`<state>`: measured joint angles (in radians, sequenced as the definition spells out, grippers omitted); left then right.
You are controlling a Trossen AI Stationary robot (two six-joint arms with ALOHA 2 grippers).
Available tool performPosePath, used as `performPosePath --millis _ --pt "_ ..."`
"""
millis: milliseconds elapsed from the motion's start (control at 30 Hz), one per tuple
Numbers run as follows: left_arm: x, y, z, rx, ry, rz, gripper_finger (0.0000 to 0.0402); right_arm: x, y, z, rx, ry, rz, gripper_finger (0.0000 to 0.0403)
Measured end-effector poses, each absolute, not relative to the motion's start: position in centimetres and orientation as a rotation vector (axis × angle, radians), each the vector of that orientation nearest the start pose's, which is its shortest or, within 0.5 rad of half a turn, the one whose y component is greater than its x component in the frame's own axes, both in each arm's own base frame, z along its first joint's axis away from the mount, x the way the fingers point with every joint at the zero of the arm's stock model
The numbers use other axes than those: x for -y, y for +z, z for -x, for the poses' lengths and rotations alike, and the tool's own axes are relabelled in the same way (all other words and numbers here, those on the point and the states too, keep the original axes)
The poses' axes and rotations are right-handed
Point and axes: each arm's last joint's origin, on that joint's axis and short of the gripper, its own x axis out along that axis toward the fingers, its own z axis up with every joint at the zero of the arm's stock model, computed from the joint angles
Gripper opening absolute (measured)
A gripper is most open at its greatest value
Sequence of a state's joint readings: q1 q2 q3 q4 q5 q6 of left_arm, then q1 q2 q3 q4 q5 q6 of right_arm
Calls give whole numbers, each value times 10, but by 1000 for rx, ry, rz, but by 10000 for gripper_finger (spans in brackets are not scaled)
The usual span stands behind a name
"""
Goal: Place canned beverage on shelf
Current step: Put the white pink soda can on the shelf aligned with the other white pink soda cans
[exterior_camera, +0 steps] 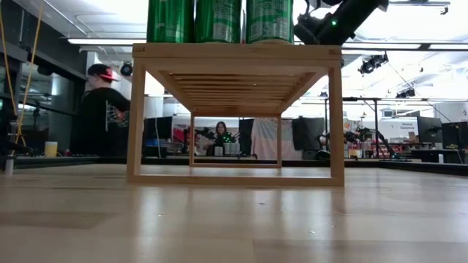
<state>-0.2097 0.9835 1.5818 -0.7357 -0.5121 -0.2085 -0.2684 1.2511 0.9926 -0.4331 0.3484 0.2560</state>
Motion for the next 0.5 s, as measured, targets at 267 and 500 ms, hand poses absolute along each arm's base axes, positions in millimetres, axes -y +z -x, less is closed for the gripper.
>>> performPosePath --millis 267,500 --pt "14 498 -135 -97 314 158 392 82 294 -259 -549 -668 -198 0" --pt "14 498 -134 -97 314 157 392 82 296 -261 -535 -645 -163 0"
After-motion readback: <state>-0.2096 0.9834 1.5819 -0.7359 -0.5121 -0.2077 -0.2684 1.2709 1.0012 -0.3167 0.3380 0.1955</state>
